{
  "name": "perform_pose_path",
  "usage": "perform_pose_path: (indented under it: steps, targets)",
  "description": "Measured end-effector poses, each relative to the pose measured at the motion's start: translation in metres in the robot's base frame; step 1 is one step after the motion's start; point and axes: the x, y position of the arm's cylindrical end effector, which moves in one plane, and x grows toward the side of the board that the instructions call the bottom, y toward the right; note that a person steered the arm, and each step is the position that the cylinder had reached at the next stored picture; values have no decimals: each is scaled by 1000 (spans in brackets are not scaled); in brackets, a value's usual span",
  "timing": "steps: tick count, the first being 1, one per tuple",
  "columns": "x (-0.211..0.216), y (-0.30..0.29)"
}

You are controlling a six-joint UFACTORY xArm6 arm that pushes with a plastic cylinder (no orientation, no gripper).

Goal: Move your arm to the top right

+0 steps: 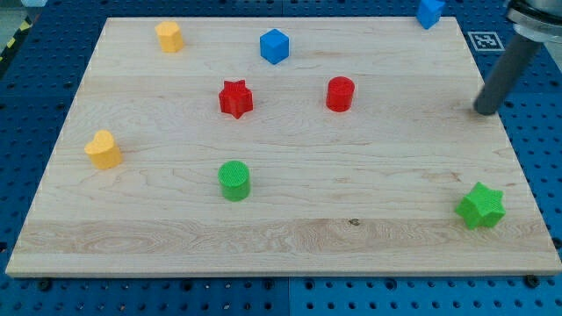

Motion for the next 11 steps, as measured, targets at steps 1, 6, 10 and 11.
perform_pose_path:
  steps: [1,6,10,11]
  targets:
    - [-27,-18]
    - [-176,-104]
    - [-196,-84]
    - [-150,-89]
